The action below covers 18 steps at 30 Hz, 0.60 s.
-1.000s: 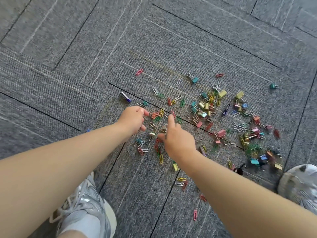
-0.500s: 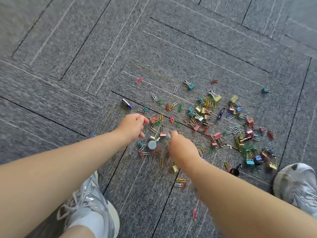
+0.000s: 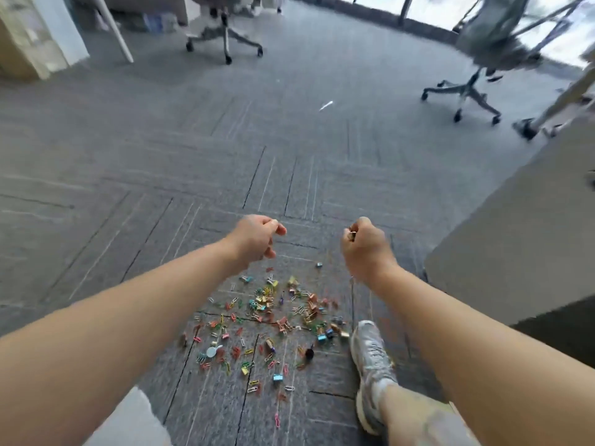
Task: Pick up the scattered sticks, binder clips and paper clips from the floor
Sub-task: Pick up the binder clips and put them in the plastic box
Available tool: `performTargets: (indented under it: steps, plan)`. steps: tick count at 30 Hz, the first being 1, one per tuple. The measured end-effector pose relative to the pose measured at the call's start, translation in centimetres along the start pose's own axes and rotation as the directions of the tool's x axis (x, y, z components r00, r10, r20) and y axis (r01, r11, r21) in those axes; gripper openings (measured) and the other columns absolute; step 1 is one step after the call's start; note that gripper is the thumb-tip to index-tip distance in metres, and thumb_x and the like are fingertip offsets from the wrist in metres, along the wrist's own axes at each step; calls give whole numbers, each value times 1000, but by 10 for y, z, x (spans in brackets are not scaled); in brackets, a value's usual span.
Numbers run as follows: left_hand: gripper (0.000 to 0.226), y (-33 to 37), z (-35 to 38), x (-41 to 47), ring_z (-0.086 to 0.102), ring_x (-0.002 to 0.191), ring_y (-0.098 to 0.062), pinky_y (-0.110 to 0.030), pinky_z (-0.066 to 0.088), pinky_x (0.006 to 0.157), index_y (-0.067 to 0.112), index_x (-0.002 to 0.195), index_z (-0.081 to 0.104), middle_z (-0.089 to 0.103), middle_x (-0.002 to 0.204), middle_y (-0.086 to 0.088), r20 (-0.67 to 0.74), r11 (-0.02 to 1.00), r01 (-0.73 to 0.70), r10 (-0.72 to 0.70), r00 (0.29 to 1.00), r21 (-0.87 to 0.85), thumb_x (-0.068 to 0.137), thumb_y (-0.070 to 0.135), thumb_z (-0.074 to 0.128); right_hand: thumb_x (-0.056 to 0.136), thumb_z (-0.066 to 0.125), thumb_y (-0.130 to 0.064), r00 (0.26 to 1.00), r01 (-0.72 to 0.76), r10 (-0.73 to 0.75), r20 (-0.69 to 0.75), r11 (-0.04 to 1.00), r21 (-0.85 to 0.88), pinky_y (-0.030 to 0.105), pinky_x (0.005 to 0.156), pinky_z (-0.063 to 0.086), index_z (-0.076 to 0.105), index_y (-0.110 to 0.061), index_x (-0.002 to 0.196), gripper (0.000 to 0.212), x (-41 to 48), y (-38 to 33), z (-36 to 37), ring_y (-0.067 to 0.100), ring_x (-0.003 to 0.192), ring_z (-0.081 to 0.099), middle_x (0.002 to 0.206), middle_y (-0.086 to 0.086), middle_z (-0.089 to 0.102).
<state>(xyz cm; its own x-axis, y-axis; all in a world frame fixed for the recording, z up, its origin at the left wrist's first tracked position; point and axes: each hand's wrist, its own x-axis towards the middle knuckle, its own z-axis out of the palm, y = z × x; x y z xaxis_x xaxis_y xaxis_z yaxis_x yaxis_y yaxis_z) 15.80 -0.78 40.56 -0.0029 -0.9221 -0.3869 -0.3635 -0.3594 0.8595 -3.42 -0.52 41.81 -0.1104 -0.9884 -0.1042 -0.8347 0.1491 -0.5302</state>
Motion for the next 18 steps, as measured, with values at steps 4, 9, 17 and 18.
performTargets:
  steps: [4,9,17,18]
  plan:
    - [29,119,84,-111,47,33,-5,-16,22,39,13,78,55,41,62,-1,120,975,-121,145,982,-184,101,18,38,95,46,-18,966,37,-46,-256,999,-40,35,79,39,56,0,108,25,-72,13,-151,39,105,56,111,23,63]
    - [22,224,182,-239,40,39,-13,-17,17,47,16,70,50,39,58,-1,165,928,-211,270,948,-308,91,22,48,96,44,-18,863,84,-137,-486,988,-129,35,82,42,59,4,108,29,-192,64,-308,39,105,57,110,25,63]
    - [26,323,286,-421,30,48,-14,-14,18,38,16,63,41,33,56,-1,386,886,-241,399,832,-397,88,12,39,97,44,-20,602,-115,71,-795,993,2,31,79,39,53,3,118,33,-392,169,-482,36,111,55,120,25,59]
    - [24,332,294,-437,30,49,-15,-15,19,40,14,64,43,33,57,-2,423,883,-232,407,809,-407,87,9,37,97,45,-19,562,-135,92,-822,991,19,30,80,39,55,2,118,32,-412,178,-497,36,111,55,120,23,60]
